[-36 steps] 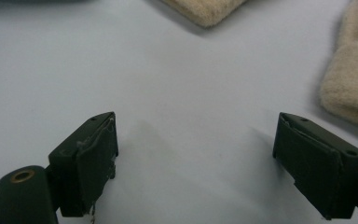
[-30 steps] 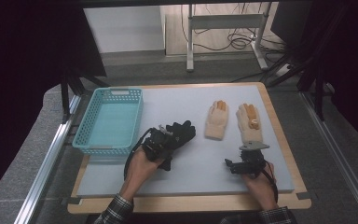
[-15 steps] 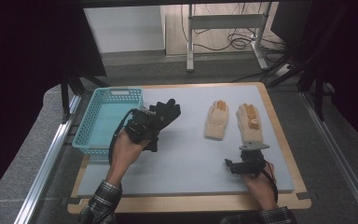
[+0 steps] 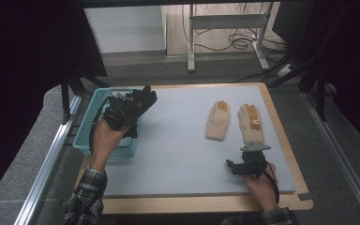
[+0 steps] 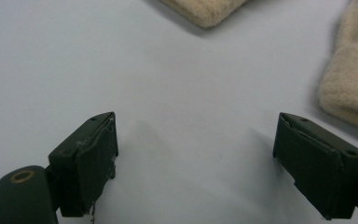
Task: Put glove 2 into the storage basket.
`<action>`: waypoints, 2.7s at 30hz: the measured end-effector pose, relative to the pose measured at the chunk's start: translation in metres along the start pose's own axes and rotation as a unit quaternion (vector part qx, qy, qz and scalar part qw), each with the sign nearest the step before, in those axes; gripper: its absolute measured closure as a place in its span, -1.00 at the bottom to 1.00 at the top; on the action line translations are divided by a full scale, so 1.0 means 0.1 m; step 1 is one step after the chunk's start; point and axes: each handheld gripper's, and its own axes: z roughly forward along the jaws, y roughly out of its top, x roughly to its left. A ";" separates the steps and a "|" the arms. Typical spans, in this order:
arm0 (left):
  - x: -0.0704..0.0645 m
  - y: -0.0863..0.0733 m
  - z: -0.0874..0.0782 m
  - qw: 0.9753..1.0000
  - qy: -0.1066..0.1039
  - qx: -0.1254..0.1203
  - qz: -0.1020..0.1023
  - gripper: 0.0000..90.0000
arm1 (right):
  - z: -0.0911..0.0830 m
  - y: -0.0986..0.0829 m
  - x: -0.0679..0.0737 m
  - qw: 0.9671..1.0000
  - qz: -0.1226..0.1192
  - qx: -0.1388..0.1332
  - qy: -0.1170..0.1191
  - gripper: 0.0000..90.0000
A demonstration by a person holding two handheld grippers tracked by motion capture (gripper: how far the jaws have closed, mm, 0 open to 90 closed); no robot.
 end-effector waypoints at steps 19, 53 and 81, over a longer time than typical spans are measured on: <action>0.81 -0.30 0.44 0.992 0.054 0.080 -0.080 0.29 | 0.00 0.00 0.00 1.000 -0.001 0.000 -0.001 -0.70; 1.14 -0.41 0.61 0.987 0.045 0.116 -0.102 -0.84 | 0.00 0.00 0.00 1.000 -0.001 -0.001 -0.001 -0.70; 0.59 -0.34 0.14 0.997 -0.053 -0.049 -0.042 -0.97 | 0.00 0.00 -0.01 1.000 0.003 0.001 0.001 -0.70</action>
